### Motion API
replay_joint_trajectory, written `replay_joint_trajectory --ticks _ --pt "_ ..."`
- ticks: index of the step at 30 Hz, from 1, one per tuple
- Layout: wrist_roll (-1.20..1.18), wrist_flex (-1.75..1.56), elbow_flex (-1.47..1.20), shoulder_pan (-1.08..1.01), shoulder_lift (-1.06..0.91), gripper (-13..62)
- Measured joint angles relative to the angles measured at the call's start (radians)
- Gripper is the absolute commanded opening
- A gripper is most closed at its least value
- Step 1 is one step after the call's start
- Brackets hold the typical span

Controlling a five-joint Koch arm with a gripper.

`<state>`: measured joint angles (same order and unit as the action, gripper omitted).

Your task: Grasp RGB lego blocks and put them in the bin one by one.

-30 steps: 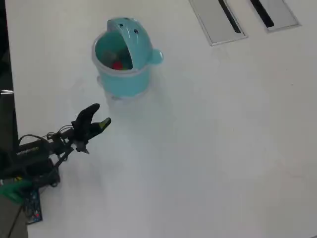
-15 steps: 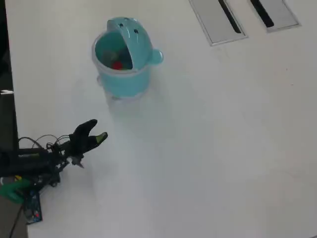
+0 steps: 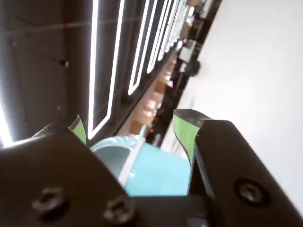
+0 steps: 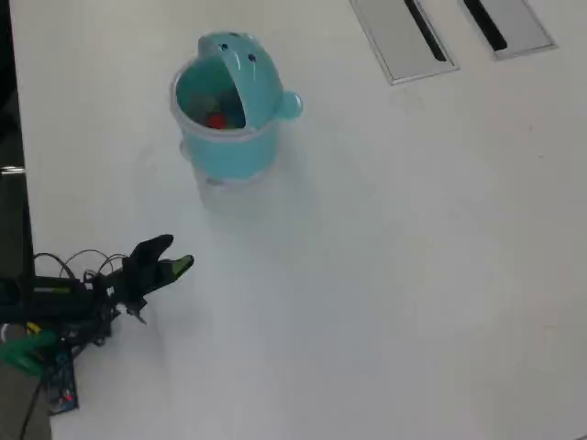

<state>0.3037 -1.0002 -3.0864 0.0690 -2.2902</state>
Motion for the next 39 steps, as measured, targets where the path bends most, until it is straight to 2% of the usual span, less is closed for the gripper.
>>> replay_joint_trajectory --ticks 10,39 --pt "-0.100 -0.014 -0.005 -0.058 0.000 35.9" --pt "-0.140 0.790 -0.005 -0.117 0.000 34.7"
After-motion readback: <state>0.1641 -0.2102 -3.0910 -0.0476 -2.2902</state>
